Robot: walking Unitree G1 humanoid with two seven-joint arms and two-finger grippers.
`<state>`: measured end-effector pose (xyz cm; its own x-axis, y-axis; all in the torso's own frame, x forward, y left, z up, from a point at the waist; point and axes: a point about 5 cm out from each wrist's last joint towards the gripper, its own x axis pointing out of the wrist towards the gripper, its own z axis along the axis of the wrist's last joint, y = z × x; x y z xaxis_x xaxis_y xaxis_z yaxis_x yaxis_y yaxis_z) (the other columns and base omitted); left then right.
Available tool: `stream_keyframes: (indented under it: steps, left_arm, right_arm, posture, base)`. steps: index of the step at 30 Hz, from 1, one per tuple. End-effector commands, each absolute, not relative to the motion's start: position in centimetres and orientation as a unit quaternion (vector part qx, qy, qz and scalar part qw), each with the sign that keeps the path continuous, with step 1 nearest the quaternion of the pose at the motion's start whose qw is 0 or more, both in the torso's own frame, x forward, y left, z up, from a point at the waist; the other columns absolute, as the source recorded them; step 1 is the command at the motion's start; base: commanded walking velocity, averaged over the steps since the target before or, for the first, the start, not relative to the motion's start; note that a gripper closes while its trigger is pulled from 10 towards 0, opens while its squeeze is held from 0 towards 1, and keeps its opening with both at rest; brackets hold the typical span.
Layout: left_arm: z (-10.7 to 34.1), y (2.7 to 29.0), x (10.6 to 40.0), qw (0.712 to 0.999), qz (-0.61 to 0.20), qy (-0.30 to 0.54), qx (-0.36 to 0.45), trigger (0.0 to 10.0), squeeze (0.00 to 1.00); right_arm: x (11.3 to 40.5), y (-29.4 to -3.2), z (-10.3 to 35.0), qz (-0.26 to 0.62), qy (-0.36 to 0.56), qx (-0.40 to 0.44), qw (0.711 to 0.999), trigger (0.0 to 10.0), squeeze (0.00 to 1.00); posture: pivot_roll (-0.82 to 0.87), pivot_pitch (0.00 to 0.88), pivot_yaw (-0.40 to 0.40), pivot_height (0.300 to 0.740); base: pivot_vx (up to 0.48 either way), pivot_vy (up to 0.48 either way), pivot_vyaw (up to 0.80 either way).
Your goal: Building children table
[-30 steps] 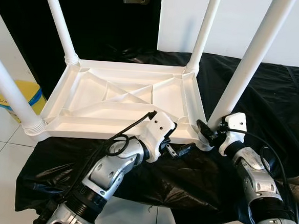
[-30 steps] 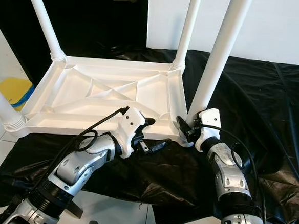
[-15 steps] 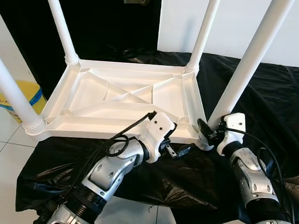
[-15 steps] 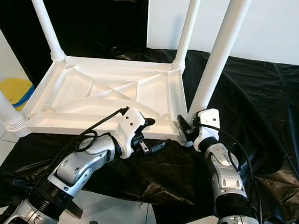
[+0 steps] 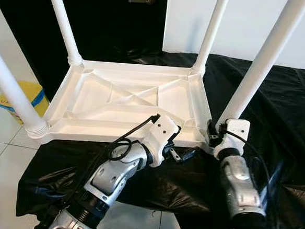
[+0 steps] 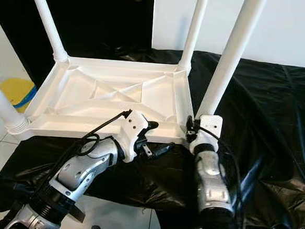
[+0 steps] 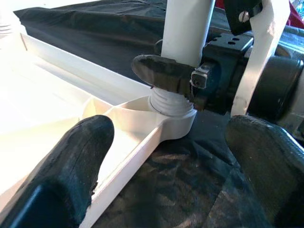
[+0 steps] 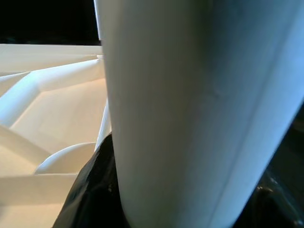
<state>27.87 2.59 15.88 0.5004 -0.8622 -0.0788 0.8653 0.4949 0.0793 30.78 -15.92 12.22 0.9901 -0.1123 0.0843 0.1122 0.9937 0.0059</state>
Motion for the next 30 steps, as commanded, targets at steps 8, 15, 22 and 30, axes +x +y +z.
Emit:
stream_keyframes:
  steps: [8, 15, 22, 30]
  left_arm:
    - [15.6, 2.1, 27.6, 0.846, -0.529, 0.020, 0.053, 10.0, 0.00]
    - [15.7, 2.1, 27.8, 0.848, -0.528, 0.017, 0.053, 10.0, 0.00]
    - [15.6, 2.3, 28.1, 0.849, -0.525, 0.015, 0.058, 10.0, 0.00]
    - [15.6, 2.5, 28.7, 0.845, -0.529, 0.011, 0.077, 10.0, 0.00]
  right_arm:
    - [30.4, -14.4, 11.1, -0.027, -0.010, -0.003, 1.000, 10.0, 0.00]
    - [30.6, -15.1, 11.7, -0.039, -0.022, -0.007, 0.999, 10.0, 1.00]
    - [30.4, -15.6, 12.4, -0.020, -0.044, -0.006, 0.999, 10.0, 1.00]
    - [30.7, -17.0, 12.9, 0.109, -0.052, -0.015, 0.993, 10.0, 0.00]
  posture:
    - [-0.10, 0.063, -0.018, 0.740]
    - [-0.11, 0.054, -0.019, 0.740]
    - [-0.11, 0.033, -0.020, 0.740]
    - [-0.12, 0.003, -0.011, 0.740]
  base:
    - [0.000, 0.000, 0.00]
    - [0.000, 0.000, 0.00]
    - [0.000, 0.000, 0.00]
    - [0.000, 0.000, 0.00]
